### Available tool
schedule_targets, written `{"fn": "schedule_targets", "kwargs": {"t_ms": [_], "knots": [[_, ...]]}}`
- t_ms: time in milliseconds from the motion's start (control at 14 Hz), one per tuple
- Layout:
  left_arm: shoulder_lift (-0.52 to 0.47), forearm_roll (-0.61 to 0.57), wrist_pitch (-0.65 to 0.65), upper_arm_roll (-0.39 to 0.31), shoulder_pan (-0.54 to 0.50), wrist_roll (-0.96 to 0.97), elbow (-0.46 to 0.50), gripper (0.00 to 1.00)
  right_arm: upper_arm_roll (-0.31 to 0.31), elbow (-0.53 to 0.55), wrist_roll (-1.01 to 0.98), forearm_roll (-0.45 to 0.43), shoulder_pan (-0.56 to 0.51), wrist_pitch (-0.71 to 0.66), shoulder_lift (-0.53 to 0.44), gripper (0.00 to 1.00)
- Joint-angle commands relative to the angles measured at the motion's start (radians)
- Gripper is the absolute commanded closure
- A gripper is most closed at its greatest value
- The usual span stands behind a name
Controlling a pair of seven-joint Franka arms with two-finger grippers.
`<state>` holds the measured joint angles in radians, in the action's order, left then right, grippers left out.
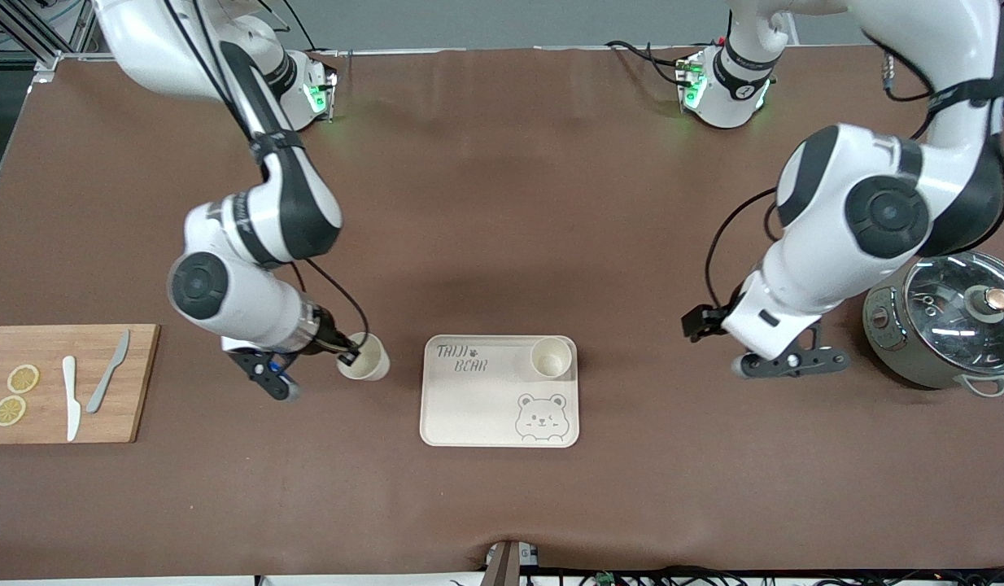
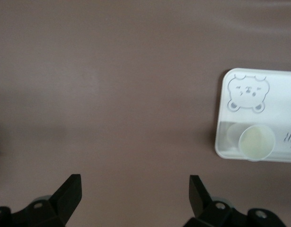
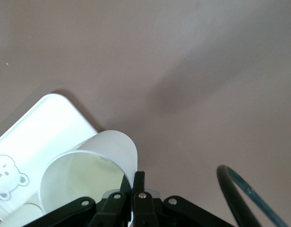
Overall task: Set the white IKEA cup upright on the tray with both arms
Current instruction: 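Release the cup and lift the left gripper while the right gripper carries its cup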
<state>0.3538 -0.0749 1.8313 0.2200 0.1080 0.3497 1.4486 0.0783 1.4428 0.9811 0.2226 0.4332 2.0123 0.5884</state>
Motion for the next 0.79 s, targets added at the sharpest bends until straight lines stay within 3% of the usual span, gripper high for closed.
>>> {"fn": "schedule_targets", "kwargs": {"t_ms": [0, 357, 714], "knots": [[-0.165, 0.000, -0.026, 0.010, -0.065, -0.121, 0.157, 0.00, 0.012, -0.148, 0.132, 0.023, 0.051, -0.023, 0.119, 1.00], [-0.329, 0.035, -0.030, 0.010, -0.145, -0.262, 0.306, 0.00, 0.014, -0.167, 0.246, 0.023, 0.125, 0.048, 0.185, 1.00], [-0.417, 0.047, -0.029, 0.004, -0.180, -0.294, 0.355, 0.00, 0.014, -0.167, 0.301, 0.018, 0.159, 0.141, 0.252, 1.00]]}}
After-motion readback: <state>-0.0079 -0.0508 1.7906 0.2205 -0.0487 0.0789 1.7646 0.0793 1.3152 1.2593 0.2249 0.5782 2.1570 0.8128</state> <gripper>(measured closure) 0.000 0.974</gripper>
